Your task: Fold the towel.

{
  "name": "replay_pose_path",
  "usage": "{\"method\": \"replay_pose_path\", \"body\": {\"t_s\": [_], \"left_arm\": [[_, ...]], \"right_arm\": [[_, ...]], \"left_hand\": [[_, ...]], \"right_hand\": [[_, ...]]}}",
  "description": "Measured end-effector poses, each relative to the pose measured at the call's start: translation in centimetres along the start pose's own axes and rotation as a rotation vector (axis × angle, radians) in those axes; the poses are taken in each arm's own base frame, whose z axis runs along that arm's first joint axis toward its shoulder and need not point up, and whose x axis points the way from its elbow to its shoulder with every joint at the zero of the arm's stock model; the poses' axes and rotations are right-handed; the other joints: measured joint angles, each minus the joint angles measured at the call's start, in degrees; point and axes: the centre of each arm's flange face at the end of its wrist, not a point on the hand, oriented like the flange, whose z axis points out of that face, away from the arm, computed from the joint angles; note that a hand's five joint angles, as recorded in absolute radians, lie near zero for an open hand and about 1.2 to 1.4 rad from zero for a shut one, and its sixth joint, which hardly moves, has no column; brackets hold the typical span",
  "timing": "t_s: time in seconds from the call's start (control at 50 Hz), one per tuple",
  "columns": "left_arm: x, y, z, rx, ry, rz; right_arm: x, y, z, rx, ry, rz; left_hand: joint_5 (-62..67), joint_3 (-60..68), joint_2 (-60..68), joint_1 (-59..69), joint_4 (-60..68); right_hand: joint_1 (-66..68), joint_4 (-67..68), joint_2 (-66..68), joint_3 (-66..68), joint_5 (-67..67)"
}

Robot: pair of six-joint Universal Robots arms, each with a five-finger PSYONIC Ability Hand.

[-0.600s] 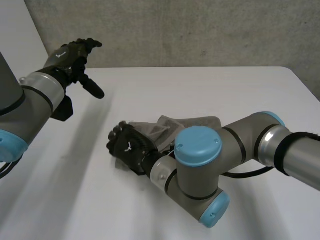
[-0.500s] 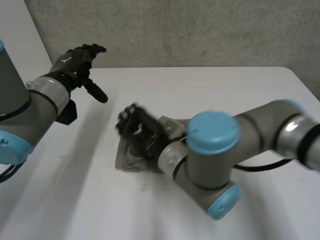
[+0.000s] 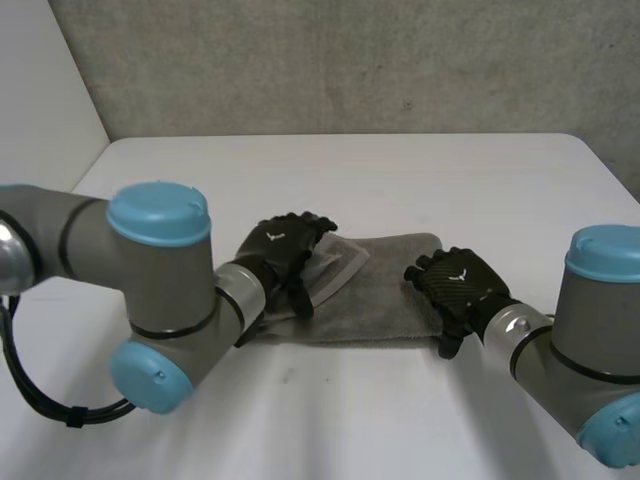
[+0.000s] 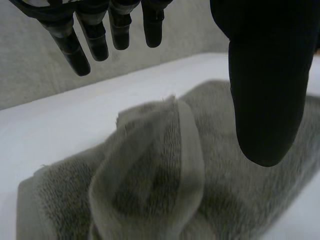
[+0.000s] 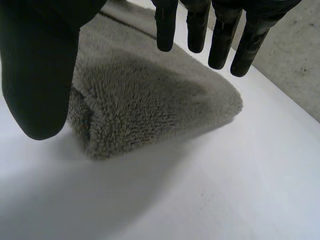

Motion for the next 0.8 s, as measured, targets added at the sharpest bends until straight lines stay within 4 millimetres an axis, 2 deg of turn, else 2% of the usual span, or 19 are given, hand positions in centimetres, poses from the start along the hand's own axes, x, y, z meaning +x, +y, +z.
{"method": "replay_pose_path", "body": {"t_s": [0.06, 0.16, 0.24, 0.32, 0.4, 0.5, 0.68, 0.8], "left_arm": [[0.0, 0.8, 0.6, -0.006, 0.0, 0.049], [-0.3, 1.7, 1.4, -0.009, -0.007, 0.084], [-0.8, 1.8, 1.9, 0.007, -0.036, 0.088], [-2.6, 1.4, 2.5, 0.044, -0.146, 0.082], [-4.1, 1.2, 2.6, 0.06, -0.246, 0.081], [-4.8, 1.4, 2.5, 0.054, -0.307, 0.089], [-4.7, 1.9, 1.8, 0.026, -0.312, 0.097], [-4.2, 1.1, 0.7, 0.042, -0.299, 0.098]], "right_arm": [[-0.1, 0.3, 0.1, 0.002, 0.001, -0.002], [-0.3, 0.7, 0.5, 0.012, 0.005, -0.008], [-0.5, 0.9, 0.7, 0.021, 0.011, -0.013], [-0.4, 0.8, 0.8, 0.044, 0.024, -0.019], [-0.4, 0.6, 0.8, 0.065, 0.035, -0.025], [-0.4, 0.3, 0.6, 0.075, 0.038, -0.044], [-0.4, 0.9, 0.0, 0.016, 0.039, -0.2], [0.4, 1.4, -0.3, -0.06, 0.08, -0.318]], "left_hand": [[0.0, 0.0, 0.0, 0.0, 0.0], [0.0, 0.0, 0.0, 0.0, 0.0], [0.0, 0.0, 0.0, 0.0, 0.0], [0.0, 0.0, 0.0, 0.0, 0.0], [0.0, 0.0, 0.0, 0.0, 0.0], [0.0, 0.0, 0.0, 0.0, 0.0], [0.0, 0.0, 0.0, 0.0, 0.0], [0.01, 0.0, 0.01, 0.0, 0.0]], "right_hand": [[0.19, 0.44, 0.55, 0.67, 0.55], [18.22, 21.06, 21.4, 21.44, 19.41], [27.68, 33.01, 33.38, 33.34, 30.69], [39.34, 51.14, 51.31, 51.45, 47.96], [39.52, 53.7, 52.53, 53.59, 50.22], [39.52, 53.77, 52.53, 53.6, 50.46], [39.52, 53.82, 52.53, 53.6, 50.57], [39.52, 53.82, 52.53, 53.6, 50.69]]}}
